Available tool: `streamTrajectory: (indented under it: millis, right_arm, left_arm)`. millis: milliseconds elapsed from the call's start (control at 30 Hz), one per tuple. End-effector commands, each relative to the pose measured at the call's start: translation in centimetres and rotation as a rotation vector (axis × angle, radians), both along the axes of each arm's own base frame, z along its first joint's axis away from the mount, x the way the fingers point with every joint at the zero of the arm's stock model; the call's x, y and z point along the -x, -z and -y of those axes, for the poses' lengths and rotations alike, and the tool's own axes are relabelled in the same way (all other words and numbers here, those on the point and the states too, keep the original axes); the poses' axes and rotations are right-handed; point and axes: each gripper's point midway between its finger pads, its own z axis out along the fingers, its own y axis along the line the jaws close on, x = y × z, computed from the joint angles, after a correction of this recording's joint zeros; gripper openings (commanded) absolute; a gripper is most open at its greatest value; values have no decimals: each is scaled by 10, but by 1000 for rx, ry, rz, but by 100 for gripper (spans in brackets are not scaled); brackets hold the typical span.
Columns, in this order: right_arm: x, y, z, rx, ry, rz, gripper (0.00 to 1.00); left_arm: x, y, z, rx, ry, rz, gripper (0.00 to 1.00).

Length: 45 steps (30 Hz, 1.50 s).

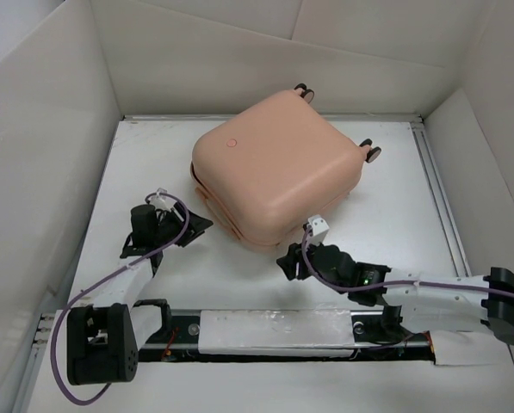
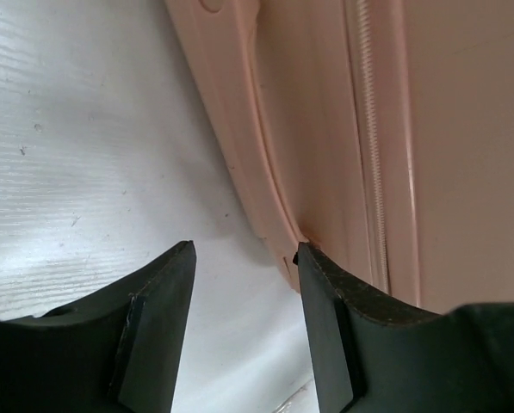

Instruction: Pack the luggage

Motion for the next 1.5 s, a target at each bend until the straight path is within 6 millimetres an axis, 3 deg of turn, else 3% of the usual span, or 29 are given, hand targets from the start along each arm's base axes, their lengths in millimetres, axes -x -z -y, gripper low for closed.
streamTrajectory:
  millis: [0,33,167,233,333,400,467,500,533,700,800,833,1033,1100,1167,1200,1367,1467]
  right_arm:
    - [-8,-33,-22,-143,-14,99,58]
    - [-12,-29,-25,-142,-5,111,60]
    - [-22,-21,-31,-125,10,163,60]
    - [-29,-12,-34,-89,26,180,60]
    - [-42,-16,-38,-89,73,205,60]
    - [-49,-13,-31,-77,129,210,59]
    - [-49,-14,-31,-103,153,192,59]
    - [-49,-14,-26,-111,164,190,59]
    - [-49,-19,-21,-130,178,199,59]
    - [-43,-32,-19,-141,131,238,58]
    - [-39,-24,-15,-124,112,236,56]
    - [-40,-30,-16,-139,112,249,56]
    - [-37,-23,-5,-173,124,263,45]
    - [-36,-25,-4,-199,126,272,40]
    - [-39,-22,-1,-191,127,277,40]
    - [-40,-18,-3,-183,112,270,46]
    - [-45,-12,-13,-144,86,279,52]
    - [-54,-20,-11,-151,139,302,37]
  left_arm:
    - [-16,-22,4,58,-15,139,47]
    - [-15,-13,5,84,-30,105,43]
    - [-19,-17,10,134,-10,151,41]
    - [-23,-13,6,119,-40,153,41]
    - [-30,-19,0,74,-95,211,43]
    - [-33,-19,7,37,-75,228,43]
    - [-39,-16,18,7,-66,223,43]
    - [-35,-10,38,-11,-6,211,43]
    - [-41,-16,45,-26,1,232,43]
    - [-39,-4,38,-30,-76,184,40]
    - [-42,-3,35,-33,-101,182,39]
    - [-44,-7,36,-31,-101,190,39]
    - [-42,-1,59,-24,-37,195,27]
    - [-32,3,84,-40,22,188,20]
    - [-33,0,95,-36,22,203,14]
    - [-32,-2,100,-10,20,194,12]
    - [-28,-3,99,13,13,211,0]
    - [-26,-2,98,-6,32,217,0]
